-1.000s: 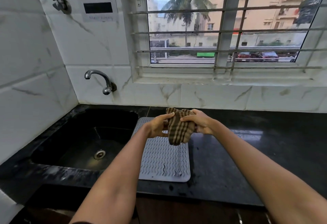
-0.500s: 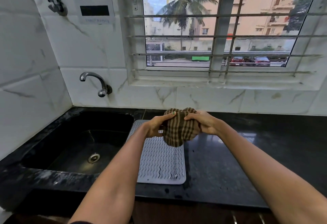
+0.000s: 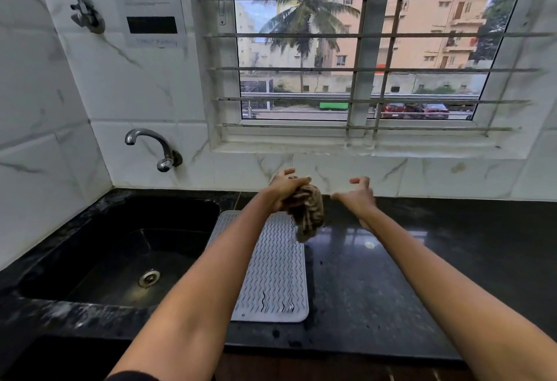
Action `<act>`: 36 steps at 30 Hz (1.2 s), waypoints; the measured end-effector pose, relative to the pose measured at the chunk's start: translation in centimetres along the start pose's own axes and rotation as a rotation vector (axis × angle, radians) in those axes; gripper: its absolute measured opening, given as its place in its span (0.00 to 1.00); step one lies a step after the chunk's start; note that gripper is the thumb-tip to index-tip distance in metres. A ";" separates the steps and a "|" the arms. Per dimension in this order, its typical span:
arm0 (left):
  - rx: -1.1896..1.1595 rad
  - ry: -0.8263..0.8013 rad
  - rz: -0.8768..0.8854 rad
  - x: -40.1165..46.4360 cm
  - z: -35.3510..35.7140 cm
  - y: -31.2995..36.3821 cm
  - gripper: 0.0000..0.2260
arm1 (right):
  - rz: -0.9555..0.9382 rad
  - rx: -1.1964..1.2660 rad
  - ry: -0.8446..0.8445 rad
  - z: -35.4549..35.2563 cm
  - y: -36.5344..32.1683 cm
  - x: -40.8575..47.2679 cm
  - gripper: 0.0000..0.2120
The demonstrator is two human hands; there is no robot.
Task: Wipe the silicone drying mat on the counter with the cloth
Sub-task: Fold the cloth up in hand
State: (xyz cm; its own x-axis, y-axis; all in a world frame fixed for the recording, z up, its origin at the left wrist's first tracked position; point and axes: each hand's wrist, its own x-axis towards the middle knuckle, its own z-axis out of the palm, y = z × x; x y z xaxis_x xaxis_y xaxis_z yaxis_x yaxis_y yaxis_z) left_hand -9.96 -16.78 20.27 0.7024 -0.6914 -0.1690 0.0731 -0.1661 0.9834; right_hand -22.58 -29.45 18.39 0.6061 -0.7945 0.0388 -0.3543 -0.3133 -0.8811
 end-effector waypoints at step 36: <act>1.177 -0.156 0.055 -1.4 6.9 -18.4 0.14 | -0.086 -0.981 -0.578 2.1 14.7 -3.8 0.09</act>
State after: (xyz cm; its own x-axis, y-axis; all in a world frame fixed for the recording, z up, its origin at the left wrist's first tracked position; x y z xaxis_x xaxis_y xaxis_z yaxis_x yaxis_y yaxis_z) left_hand -17.21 -17.61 1.98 0.5846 -0.7823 -0.2151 -0.7068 -0.6212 0.3383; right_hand -28.57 -29.97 4.28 0.8023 -0.4721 -0.3652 -0.5455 -0.8283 -0.1277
